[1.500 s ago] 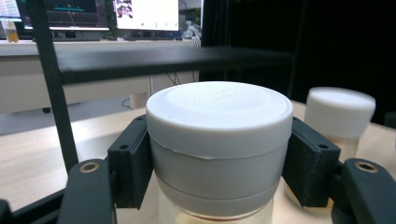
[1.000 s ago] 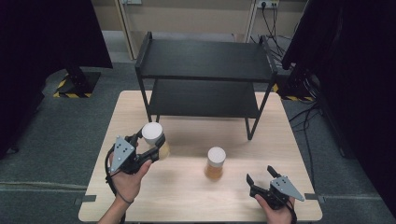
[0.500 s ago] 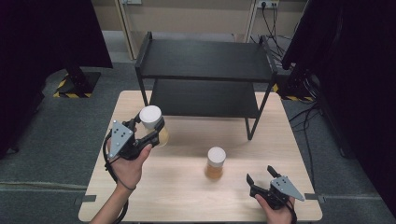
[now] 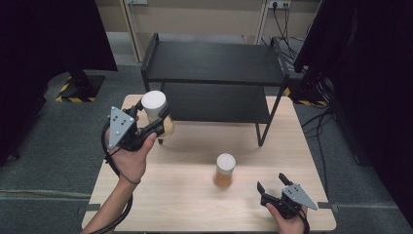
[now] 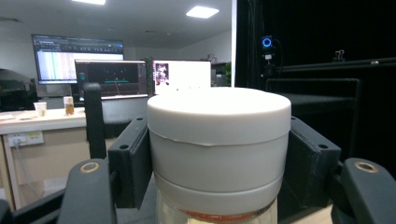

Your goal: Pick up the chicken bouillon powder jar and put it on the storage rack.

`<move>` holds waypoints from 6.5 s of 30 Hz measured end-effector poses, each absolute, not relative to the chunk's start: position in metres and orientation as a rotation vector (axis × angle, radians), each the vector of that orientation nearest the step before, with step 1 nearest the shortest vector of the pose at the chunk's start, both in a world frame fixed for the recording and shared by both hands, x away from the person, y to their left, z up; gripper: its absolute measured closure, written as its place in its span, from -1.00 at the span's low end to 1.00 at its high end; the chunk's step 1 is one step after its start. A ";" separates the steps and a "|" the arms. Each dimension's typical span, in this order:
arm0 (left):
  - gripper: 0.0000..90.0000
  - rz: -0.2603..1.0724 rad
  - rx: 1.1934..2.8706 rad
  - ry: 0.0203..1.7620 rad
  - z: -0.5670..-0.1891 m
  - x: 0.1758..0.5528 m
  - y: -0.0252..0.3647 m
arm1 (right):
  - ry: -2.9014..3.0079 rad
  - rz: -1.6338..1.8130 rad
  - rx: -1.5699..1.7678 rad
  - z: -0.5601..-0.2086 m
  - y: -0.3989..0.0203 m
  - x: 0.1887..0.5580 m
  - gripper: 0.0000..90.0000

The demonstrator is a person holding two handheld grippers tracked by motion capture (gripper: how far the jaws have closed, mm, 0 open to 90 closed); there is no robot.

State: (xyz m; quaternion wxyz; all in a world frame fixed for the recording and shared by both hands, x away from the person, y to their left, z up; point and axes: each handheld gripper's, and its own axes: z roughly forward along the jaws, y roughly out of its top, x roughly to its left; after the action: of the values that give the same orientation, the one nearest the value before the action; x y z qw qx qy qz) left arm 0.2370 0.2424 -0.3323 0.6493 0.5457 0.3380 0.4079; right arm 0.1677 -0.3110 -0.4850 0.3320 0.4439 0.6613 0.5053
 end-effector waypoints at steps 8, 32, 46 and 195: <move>-0.25 0.949 1.234 0.754 -0.312 0.239 0.241 | 1.729 1.320 1.162 -0.485 -0.311 0.168 -0.76; -0.25 0.984 1.206 0.765 -0.267 0.257 0.235 | 1.731 1.321 1.167 -0.484 -0.311 0.168 -0.76; -0.25 0.972 1.210 0.782 -0.249 0.270 0.229 | 1.731 1.324 1.169 -0.484 -0.312 0.169 -0.76; -0.79 0.907 1.305 0.889 -0.442 0.186 0.257 | 1.763 1.314 1.105 -0.485 -0.311 0.169 -0.80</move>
State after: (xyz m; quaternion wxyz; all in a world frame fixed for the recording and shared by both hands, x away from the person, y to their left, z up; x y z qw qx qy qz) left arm 0.1857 0.2570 -0.4419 0.6133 0.5659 0.3857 0.3936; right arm 0.1685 -0.3111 -0.4847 0.3339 0.4234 0.6753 0.5032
